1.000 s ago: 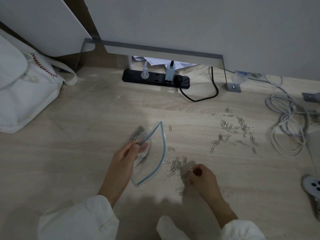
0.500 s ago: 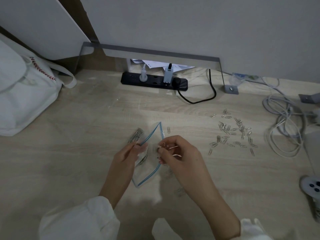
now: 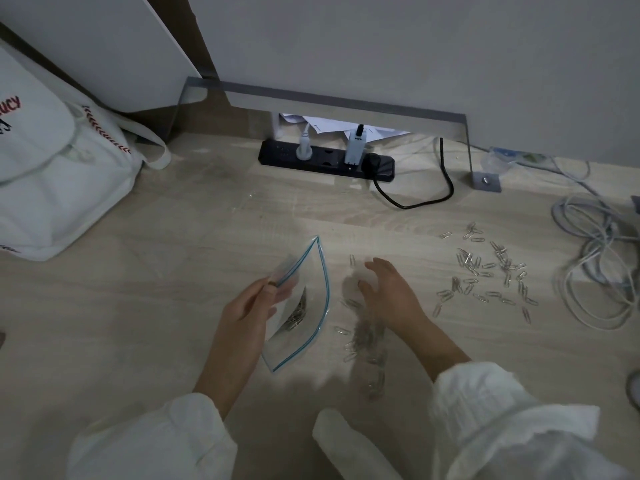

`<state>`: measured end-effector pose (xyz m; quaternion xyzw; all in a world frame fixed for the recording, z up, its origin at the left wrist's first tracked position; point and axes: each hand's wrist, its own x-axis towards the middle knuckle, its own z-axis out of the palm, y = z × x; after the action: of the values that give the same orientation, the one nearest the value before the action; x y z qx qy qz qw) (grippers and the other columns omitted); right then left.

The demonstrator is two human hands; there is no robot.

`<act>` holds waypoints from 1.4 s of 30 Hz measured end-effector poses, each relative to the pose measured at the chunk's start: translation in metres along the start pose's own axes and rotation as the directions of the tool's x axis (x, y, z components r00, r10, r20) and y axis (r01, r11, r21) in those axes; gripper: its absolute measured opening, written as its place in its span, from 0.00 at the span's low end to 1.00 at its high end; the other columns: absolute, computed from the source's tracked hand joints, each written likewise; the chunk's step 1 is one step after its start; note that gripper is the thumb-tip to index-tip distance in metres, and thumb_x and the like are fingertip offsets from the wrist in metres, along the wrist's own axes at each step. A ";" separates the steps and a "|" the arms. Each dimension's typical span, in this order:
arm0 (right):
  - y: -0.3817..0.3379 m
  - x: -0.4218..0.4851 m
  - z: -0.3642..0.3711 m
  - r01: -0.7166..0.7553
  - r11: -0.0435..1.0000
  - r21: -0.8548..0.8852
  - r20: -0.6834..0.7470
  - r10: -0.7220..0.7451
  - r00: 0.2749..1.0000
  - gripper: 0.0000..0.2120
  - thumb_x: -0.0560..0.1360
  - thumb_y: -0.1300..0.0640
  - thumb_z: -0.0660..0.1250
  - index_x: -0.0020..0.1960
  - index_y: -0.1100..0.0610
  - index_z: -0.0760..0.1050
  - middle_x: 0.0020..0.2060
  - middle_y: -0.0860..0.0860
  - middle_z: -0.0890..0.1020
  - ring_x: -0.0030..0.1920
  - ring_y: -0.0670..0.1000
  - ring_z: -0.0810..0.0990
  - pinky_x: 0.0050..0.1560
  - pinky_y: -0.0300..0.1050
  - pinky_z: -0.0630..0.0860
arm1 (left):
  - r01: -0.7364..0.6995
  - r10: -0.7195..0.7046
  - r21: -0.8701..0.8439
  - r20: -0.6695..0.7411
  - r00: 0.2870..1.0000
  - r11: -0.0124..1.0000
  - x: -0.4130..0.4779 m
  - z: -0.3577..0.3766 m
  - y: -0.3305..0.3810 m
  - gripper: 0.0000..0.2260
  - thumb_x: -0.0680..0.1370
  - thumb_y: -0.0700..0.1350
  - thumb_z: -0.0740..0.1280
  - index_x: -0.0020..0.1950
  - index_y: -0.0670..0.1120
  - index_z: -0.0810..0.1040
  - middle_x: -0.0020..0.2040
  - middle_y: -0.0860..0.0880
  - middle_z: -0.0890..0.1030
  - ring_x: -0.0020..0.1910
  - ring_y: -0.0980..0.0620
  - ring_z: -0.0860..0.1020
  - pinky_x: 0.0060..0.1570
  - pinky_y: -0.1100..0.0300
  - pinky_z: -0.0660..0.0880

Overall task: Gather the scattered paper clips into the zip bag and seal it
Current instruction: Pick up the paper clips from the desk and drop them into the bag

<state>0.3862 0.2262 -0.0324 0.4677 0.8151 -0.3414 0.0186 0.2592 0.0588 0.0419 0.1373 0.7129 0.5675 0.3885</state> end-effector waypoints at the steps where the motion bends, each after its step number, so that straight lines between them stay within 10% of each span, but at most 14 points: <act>1: 0.003 0.011 0.007 0.041 0.997 -0.071 0.048 -0.038 0.998 0.22 0.78 0.57 0.58 0.70 0.60 0.62 0.73 0.56 0.61 0.71 0.55 0.62 0.67 0.43 0.60 | 0.001 -0.001 0.002 -0.004 1.000 1.000 0.000 -0.001 0.000 0.13 0.80 0.41 0.57 0.48 0.53 0.79 0.48 0.56 0.84 0.51 0.63 0.80 0.56 0.61 0.72; 9: 0.011 -0.001 0.040 0.389 0.867 -0.313 0.315 -0.292 0.903 0.27 0.80 0.50 0.50 0.74 0.61 0.49 0.76 0.56 0.47 0.76 0.53 0.46 0.74 0.43 0.47 | 0.025 -0.025 -0.007 -0.040 0.999 1.000 -0.001 -0.006 -0.001 0.13 0.80 0.42 0.58 0.47 0.53 0.80 0.45 0.59 0.84 0.53 0.61 0.80 0.57 0.60 0.72; 14: 0.054 -0.049 0.048 0.473 0.784 -0.402 0.345 -0.349 0.871 0.27 0.81 0.45 0.40 0.69 0.57 0.67 0.70 0.53 0.67 0.69 0.53 0.68 0.70 0.48 0.61 | 0.030 -0.030 -0.017 -0.030 0.999 0.999 -0.003 -0.004 -0.001 0.12 0.80 0.41 0.57 0.48 0.50 0.80 0.47 0.57 0.84 0.54 0.58 0.80 0.56 0.62 0.72; 20: 0.077 -0.090 0.039 0.289 0.924 -0.249 0.043 -0.287 0.957 0.23 0.76 0.46 0.58 0.68 0.55 0.68 0.69 0.52 0.68 0.67 0.52 0.69 0.68 0.42 0.62 | 0.018 -0.018 0.022 0.010 1.000 1.000 -0.005 0.003 -0.003 0.13 0.80 0.41 0.56 0.47 0.52 0.80 0.45 0.57 0.84 0.51 0.61 0.80 0.55 0.63 0.72; 23: 0.072 -0.100 0.039 -0.041 0.997 -0.060 -0.186 0.030 0.982 0.29 0.68 0.48 0.70 0.66 0.56 0.68 0.63 0.56 0.71 0.62 0.57 0.71 0.60 0.49 0.73 | 0.016 -0.017 0.028 0.020 1.000 0.999 -0.008 0.006 -0.004 0.13 0.80 0.41 0.56 0.47 0.53 0.80 0.47 0.56 0.84 0.51 0.61 0.80 0.54 0.64 0.71; 27: 0.057 -0.098 0.048 -0.255 0.965 0.055 -0.133 0.260 0.956 0.36 0.65 0.46 0.74 0.66 0.58 0.65 0.61 0.57 0.66 0.61 0.58 0.66 0.61 0.49 0.66 | 0.029 -0.029 0.003 0.012 1.000 1.000 -0.011 0.008 -0.006 0.13 0.80 0.41 0.57 0.46 0.52 0.80 0.45 0.58 0.85 0.50 0.62 0.80 0.56 0.62 0.72; 42: 0.033 -0.078 0.066 -0.079 0.974 0.210 -0.087 0.099 0.991 0.09 0.70 0.67 0.63 0.47 0.56 0.73 0.49 0.49 0.67 0.49 0.55 0.74 0.51 0.49 0.75 | 0.055 -0.056 -0.044 -0.027 0.998 0.998 -0.021 0.012 -0.009 0.12 0.80 0.40 0.56 0.49 0.50 0.78 0.46 0.55 0.84 0.47 0.65 0.80 0.53 0.65 0.75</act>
<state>0.4364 0.1410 -0.0738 0.5194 0.7534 -0.3996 -0.0544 0.2836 0.0511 0.0416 0.1012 0.7094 0.5735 0.3970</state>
